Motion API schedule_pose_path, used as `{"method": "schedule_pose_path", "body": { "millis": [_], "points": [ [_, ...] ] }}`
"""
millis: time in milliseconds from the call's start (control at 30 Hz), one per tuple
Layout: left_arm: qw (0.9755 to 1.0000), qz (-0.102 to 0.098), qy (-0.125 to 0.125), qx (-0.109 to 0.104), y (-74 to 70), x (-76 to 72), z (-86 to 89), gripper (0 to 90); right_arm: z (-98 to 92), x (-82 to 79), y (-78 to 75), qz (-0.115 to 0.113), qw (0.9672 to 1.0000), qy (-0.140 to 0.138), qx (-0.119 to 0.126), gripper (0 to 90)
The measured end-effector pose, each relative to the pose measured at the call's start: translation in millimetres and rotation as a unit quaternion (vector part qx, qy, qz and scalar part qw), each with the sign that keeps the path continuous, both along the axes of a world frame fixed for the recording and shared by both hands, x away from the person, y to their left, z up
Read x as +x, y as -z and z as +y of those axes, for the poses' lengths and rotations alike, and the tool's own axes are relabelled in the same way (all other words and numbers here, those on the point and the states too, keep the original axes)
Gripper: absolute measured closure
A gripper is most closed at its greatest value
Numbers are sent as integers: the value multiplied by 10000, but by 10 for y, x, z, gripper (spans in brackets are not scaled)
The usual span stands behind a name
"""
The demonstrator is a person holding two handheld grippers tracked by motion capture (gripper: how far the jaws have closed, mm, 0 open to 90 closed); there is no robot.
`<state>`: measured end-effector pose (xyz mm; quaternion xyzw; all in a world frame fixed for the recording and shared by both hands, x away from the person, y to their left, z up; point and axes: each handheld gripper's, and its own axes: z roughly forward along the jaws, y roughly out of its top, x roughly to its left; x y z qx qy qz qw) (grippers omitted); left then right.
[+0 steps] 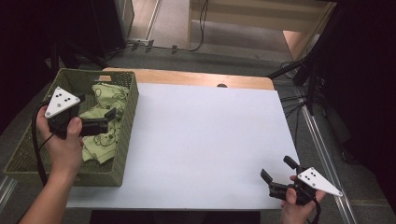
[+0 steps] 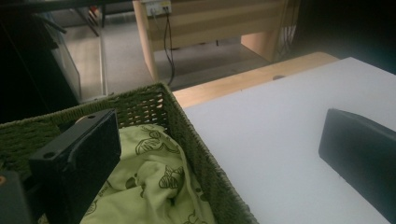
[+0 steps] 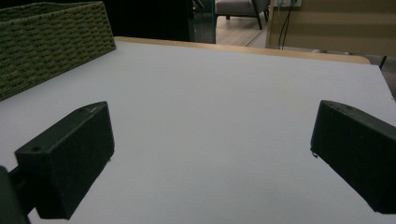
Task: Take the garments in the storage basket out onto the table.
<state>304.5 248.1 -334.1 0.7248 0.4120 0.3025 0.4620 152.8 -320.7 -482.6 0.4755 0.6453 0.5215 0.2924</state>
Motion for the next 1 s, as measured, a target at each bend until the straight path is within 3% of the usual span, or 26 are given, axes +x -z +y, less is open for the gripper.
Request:
{"method": "schedule_pose_path", "body": {
  "millis": [200,333,533,633,700,867,1000],
  "points": [
    [9999,85,-65,71,4,209,37,0,-14,6,-1,-17,10000,-14,-11,0],
    [9989,434,-103,-132,6,401,83,0,-18,17,3,-7,10000,-29,-17,0],
    [9976,629,-273,-34,10,675,120,0,-15,22,6,10,10000,-28,-31,0],
    [9969,667,-369,171,19,789,124,0,-21,30,14,32,10000,-30,2,0],
    [9963,735,-410,197,49,863,137,0,-24,32,16,47,10000,-14,-5,0],
    [9930,1022,-507,310,185,1025,160,0,-23,23,9,36,10000,-16,-7,0],
    [9883,1305,-563,545,259,1162,191,0,-15,26,12,54,10000,-38,-17,0]
  ]
}}
